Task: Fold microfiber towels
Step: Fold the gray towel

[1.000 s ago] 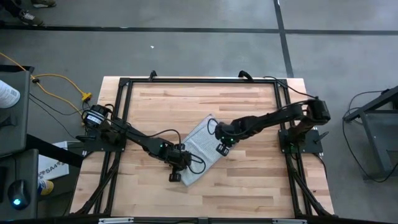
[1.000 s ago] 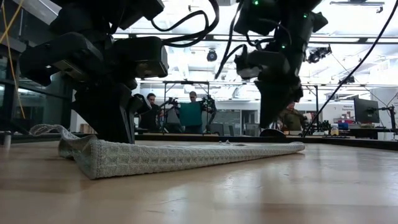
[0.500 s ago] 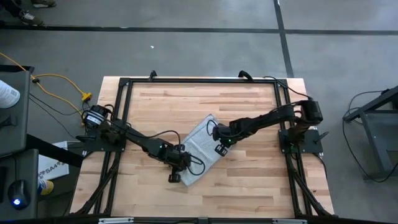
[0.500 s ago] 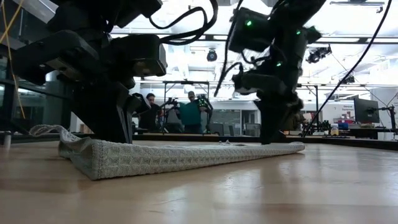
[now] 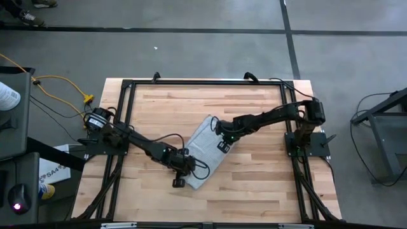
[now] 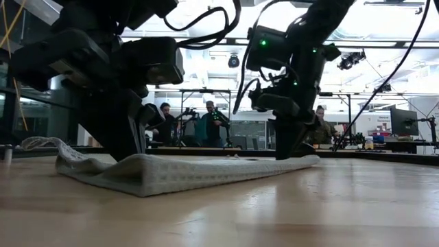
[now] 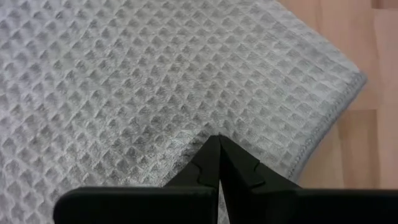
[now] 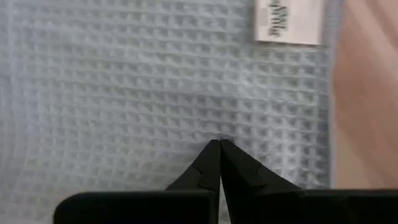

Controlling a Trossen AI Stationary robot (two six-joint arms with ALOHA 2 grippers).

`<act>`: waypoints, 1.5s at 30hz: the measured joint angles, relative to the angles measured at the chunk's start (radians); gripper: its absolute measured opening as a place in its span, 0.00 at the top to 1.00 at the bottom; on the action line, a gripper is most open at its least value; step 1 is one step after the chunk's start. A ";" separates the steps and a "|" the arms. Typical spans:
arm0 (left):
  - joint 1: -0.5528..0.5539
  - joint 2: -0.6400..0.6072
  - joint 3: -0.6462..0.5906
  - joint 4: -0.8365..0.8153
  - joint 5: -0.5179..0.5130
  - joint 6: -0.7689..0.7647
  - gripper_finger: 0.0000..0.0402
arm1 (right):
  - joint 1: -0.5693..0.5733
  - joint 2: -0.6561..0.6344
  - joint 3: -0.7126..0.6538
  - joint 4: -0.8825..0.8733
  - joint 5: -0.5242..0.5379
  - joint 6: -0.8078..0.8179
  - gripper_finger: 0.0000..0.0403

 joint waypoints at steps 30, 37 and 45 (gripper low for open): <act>-0.027 0.099 0.001 0.285 -0.011 -0.048 1.00 | -0.135 0.086 0.000 0.264 -0.164 -0.162 0.99; -0.027 0.100 0.000 0.308 -0.022 -0.071 1.00 | -0.171 0.087 0.000 0.281 -0.184 -0.193 0.99; -0.026 0.155 0.063 0.340 -0.023 -0.065 1.00 | -0.181 0.088 0.000 0.311 -0.202 -0.216 0.99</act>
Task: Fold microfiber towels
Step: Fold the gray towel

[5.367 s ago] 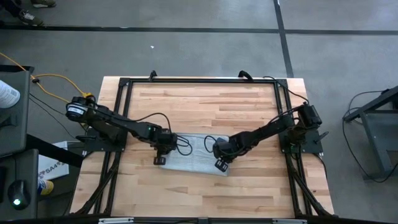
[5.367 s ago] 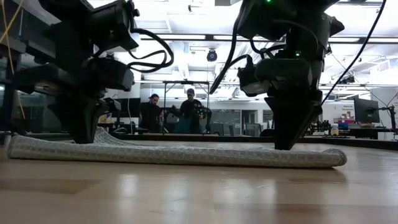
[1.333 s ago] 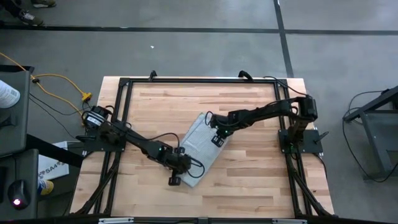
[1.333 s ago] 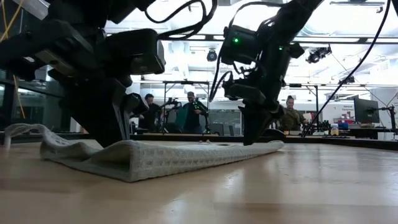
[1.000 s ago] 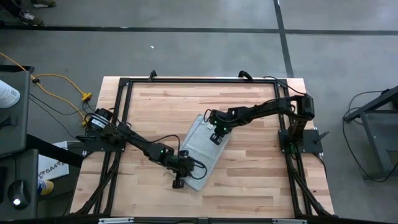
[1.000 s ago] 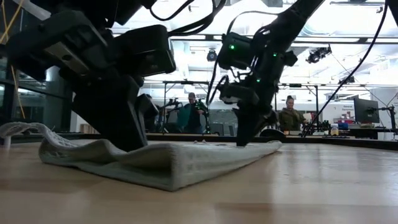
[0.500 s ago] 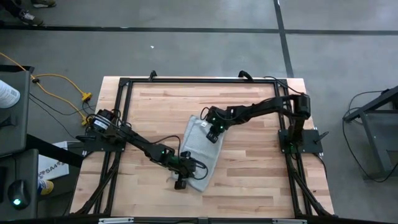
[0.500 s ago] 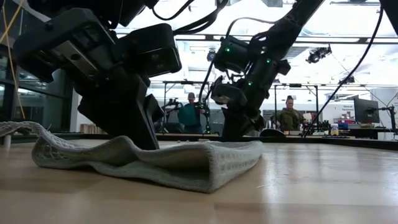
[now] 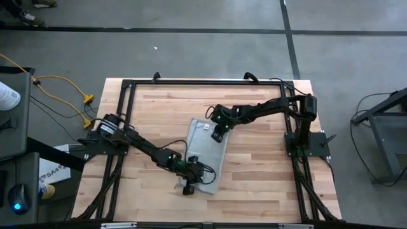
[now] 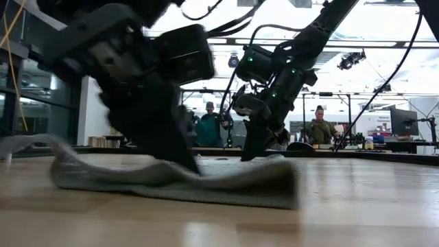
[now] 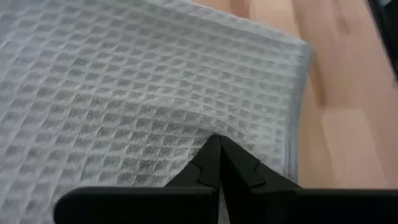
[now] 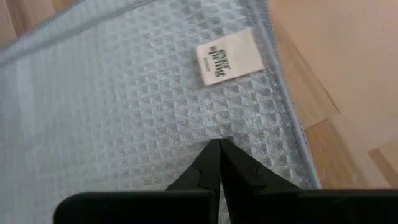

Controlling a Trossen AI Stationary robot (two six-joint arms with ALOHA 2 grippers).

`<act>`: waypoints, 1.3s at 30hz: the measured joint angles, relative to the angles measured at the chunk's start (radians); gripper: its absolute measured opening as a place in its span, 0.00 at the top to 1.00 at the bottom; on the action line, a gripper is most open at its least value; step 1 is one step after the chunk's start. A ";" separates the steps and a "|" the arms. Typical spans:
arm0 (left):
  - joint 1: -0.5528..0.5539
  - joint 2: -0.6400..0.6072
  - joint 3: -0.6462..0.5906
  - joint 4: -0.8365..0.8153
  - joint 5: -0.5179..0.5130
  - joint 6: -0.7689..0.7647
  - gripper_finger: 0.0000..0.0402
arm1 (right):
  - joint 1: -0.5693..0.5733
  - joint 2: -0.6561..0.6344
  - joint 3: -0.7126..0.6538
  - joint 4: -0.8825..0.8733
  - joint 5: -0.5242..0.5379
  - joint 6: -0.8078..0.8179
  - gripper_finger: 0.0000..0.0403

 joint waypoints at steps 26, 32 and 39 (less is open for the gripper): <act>0.021 0.064 0.146 -0.116 -0.127 0.139 1.00 | 0.000 -0.007 0.003 0.125 -0.024 -0.041 0.99; 0.022 0.064 0.168 -0.131 -0.110 0.188 1.00 | 0.001 -0.009 0.005 0.142 -0.025 -0.042 0.99; 0.022 0.064 0.207 -0.127 0.041 0.188 1.00 | 0.003 -0.009 0.005 0.144 -0.051 -0.039 0.99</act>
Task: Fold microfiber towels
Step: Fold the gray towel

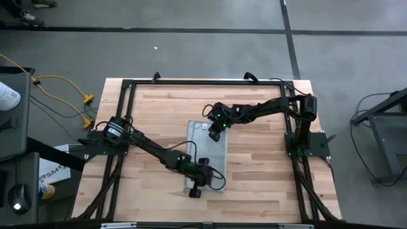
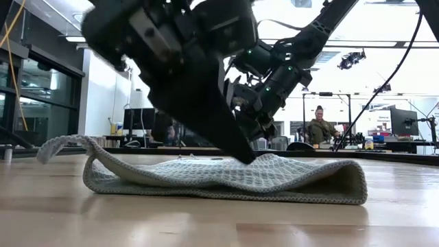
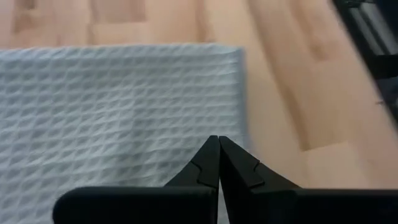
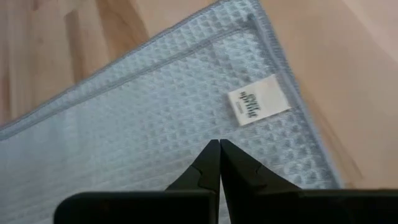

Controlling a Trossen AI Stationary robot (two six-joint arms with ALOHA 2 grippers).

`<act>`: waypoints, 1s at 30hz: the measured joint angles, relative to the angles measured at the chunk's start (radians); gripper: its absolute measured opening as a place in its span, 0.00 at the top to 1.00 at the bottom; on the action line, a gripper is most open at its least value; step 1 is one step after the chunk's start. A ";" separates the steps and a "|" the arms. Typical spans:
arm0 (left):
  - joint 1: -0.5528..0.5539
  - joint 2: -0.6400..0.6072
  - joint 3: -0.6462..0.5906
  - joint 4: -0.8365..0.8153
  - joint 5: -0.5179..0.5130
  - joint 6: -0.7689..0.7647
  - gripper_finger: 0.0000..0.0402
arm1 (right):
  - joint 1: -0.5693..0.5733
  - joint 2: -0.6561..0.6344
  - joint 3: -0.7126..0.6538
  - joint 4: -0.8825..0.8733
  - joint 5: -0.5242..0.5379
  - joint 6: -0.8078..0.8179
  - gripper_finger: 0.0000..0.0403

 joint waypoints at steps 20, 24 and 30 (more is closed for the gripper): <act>0.007 -0.005 0.230 -0.540 -0.252 0.252 1.00 | -0.014 -0.241 0.001 -0.153 0.165 -0.030 0.99; 0.034 -0.024 0.227 -0.658 -0.288 0.226 1.00 | -0.016 -0.289 0.000 -0.269 0.203 -0.030 0.99; 0.078 -0.111 0.198 -0.756 -0.343 0.222 1.00 | -0.006 -0.300 0.000 -0.357 0.238 -0.008 0.99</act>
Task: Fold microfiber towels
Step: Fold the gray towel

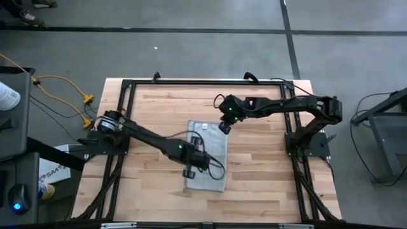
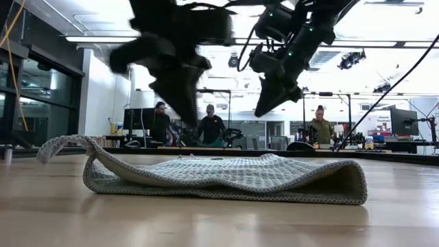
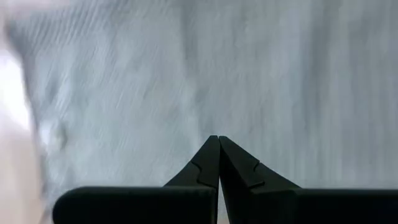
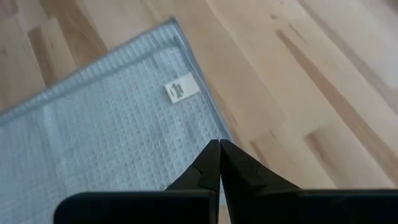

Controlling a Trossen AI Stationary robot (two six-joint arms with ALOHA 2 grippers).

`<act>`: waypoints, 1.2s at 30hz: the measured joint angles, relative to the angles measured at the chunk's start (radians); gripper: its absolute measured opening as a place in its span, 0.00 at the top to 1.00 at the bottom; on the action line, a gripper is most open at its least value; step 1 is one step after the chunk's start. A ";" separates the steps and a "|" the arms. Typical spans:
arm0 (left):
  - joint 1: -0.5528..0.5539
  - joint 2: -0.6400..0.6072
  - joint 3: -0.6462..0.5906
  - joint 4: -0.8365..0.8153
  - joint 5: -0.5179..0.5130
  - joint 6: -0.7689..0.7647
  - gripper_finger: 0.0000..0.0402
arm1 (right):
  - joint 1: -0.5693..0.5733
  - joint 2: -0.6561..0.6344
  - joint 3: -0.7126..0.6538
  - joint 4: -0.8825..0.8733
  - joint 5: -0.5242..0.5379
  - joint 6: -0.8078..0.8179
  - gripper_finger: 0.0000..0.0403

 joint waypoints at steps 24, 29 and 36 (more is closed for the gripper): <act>0.482 -0.563 -0.672 0.442 0.428 0.172 1.00 | -0.003 0.005 -0.001 -0.061 0.005 -0.020 0.99; 0.677 -0.548 -0.672 0.498 0.741 0.190 1.00 | -0.003 0.005 0.000 -0.051 -0.045 -0.001 0.99; 0.860 -0.528 -0.672 0.530 0.934 0.133 1.00 | -0.003 0.005 0.000 -0.035 -0.033 0.000 0.99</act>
